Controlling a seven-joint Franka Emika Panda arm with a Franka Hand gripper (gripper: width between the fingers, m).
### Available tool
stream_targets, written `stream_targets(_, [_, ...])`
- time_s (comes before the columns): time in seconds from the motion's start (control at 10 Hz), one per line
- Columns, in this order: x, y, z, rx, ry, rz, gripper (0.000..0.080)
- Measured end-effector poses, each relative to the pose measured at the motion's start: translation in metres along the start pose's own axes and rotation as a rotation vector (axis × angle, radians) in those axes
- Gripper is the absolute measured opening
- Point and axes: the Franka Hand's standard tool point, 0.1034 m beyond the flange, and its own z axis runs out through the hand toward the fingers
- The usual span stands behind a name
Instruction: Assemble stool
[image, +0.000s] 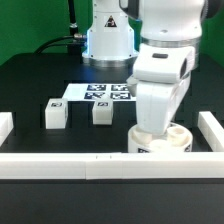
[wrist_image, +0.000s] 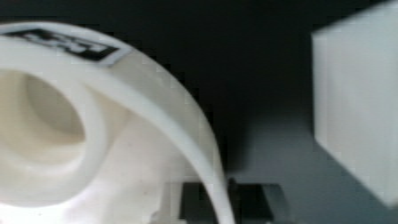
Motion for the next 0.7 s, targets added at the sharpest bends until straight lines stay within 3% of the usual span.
stream_targets(0.3, [0.013,-0.003,0.001,-0.004,0.007,-0.008,0.0028])
stream_targets(0.7, [0.015,-0.003,0.001,-0.004,0.008,-0.003,0.0028])
